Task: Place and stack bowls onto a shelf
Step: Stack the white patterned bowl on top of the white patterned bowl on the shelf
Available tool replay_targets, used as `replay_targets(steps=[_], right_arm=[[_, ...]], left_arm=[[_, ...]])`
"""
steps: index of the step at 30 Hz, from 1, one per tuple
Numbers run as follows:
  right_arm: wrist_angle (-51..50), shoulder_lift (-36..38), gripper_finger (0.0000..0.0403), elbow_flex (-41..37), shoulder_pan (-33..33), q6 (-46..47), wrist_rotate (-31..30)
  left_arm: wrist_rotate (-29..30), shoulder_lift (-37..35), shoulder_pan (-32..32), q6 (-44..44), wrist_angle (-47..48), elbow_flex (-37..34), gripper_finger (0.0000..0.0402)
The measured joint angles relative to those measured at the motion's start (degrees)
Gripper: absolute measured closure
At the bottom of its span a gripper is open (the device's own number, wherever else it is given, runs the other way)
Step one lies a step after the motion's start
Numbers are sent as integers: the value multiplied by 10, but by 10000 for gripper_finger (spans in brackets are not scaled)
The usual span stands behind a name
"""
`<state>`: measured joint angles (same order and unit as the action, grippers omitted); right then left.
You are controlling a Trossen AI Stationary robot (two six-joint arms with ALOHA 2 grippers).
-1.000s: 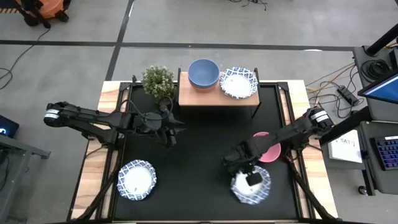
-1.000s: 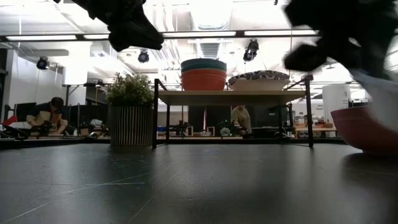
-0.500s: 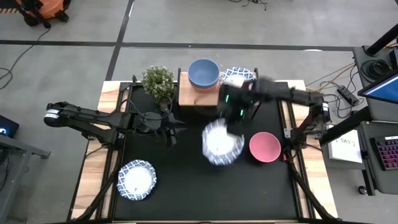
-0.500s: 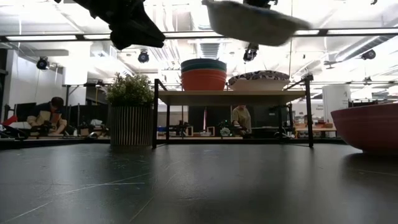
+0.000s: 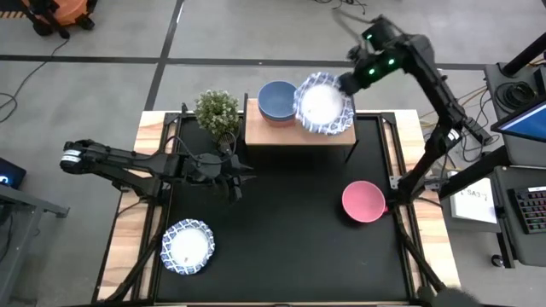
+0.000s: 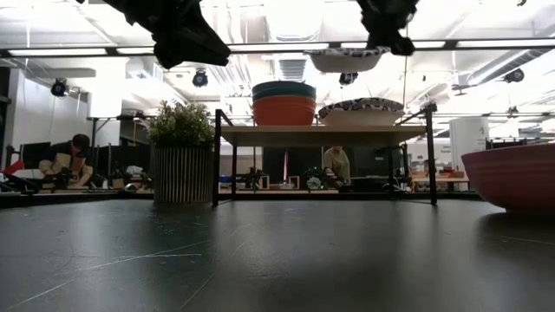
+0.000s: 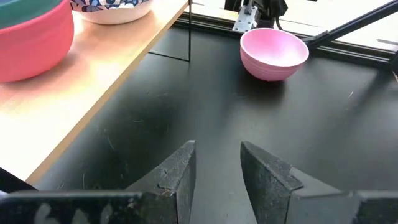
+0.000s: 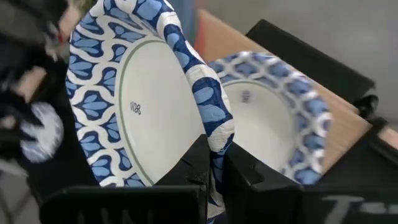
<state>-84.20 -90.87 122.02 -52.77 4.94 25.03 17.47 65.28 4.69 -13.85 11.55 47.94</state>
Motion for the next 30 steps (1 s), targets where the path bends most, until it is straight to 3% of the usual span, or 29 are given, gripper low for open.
replay_targets(steps=[8,19,30], right_arm=[[-14,-36,390,-7,-94,-45,24],[-6,-76,388,-7,-99,-68,23],[-5,-89,334,-7,-99,-64,21]], left_arm=[[0,0,0,2,0,0,293],[0,0,0,2,0,0,293],[0,0,0,6,0,0,293]])
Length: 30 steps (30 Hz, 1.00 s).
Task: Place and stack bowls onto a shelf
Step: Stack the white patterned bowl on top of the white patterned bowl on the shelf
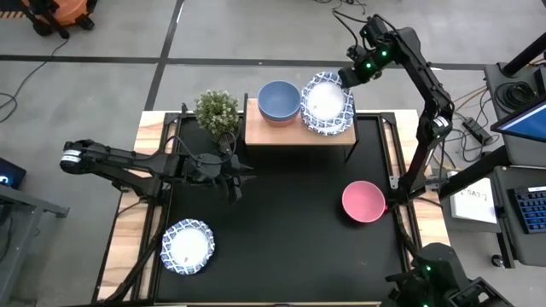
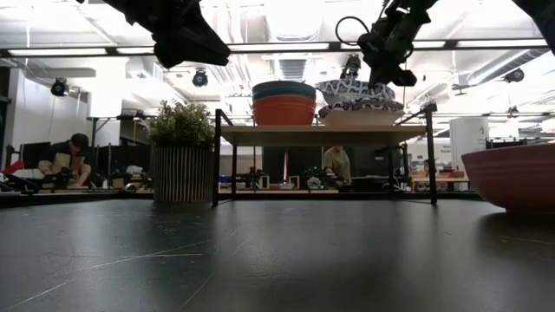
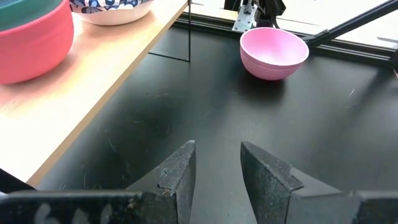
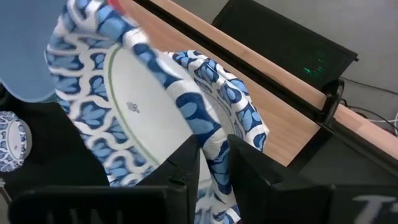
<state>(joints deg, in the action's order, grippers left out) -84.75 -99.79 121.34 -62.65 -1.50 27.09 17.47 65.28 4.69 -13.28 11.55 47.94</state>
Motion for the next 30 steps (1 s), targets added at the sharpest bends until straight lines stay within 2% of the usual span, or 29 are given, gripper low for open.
replay_targets(steps=[20,30], right_arm=[[2,0,328,12,0,-2,-33],[114,9,335,21,5,-32,-33]], left_arm=[[0,0,0,1,0,0,293],[0,0,0,2,-17,0,293]])
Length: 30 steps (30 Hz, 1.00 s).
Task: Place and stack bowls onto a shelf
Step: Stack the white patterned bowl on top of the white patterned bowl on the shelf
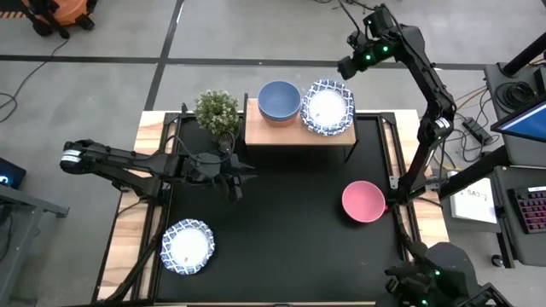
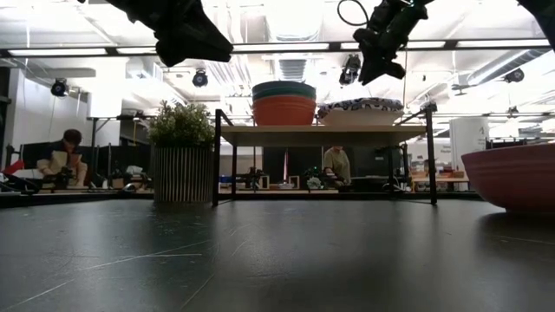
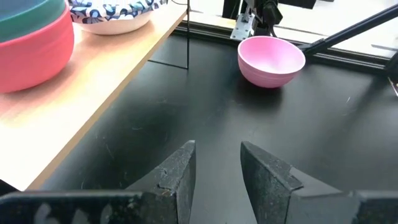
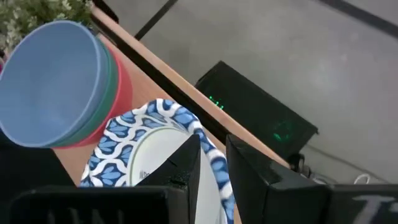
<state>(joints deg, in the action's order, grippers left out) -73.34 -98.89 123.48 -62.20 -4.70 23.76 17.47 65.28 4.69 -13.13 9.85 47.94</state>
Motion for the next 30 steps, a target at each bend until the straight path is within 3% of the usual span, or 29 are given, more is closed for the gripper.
replay_targets(steps=[8,13,30], right_arm=[[30,-6,335,-42,30,-18,-2],[39,-6,335,-77,34,-23,-56],[54,-6,335,-133,48,-23,-58]], left_arm=[[0,0,0,1,-3,0,293],[1,0,0,2,-5,0,293],[1,0,0,5,-5,0,293]])
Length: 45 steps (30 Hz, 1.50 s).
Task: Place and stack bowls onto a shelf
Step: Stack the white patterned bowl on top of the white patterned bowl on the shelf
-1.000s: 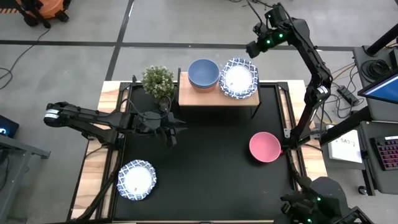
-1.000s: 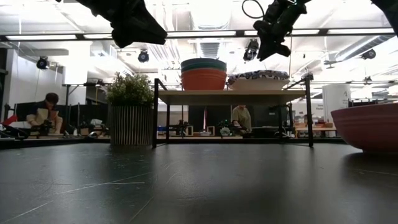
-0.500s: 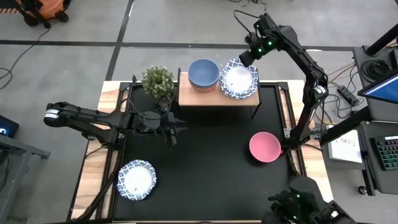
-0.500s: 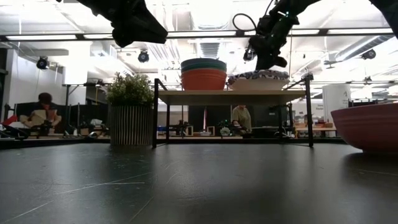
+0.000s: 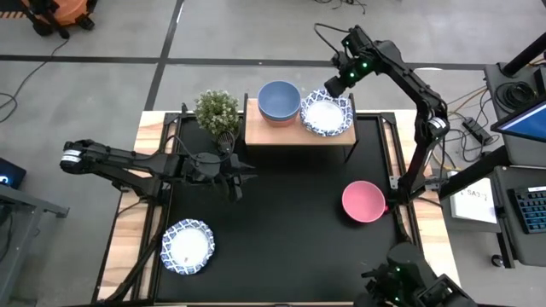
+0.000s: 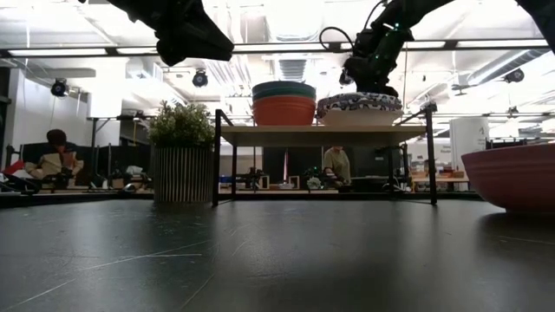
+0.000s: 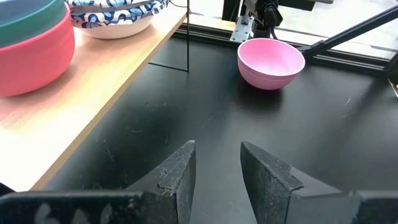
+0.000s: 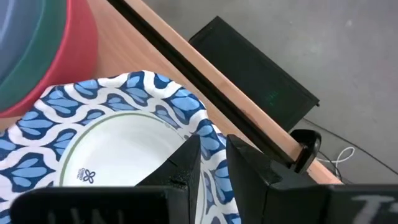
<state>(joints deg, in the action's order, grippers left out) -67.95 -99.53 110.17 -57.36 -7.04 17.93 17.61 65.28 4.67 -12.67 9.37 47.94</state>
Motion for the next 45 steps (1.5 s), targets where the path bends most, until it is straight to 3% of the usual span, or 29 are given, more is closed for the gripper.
replay_targets(steps=[8,15,20,28,36,45], right_arm=[[-4,33,335,28,11,-6,3],[-3,129,335,-21,93,-22,35],[41,237,335,-136,184,-30,35],[260,440,335,-413,354,7,36],[445,542,335,-605,466,30,33],[485,560,335,-654,490,36,31]], left_arm=[[0,0,0,-26,4,0,293],[-23,0,0,-157,53,0,293],[-83,7,24,-247,47,0,293],[-112,49,107,-393,45,28,293],[-174,141,172,-603,239,110,293],[-253,241,271,-782,459,190,288]])
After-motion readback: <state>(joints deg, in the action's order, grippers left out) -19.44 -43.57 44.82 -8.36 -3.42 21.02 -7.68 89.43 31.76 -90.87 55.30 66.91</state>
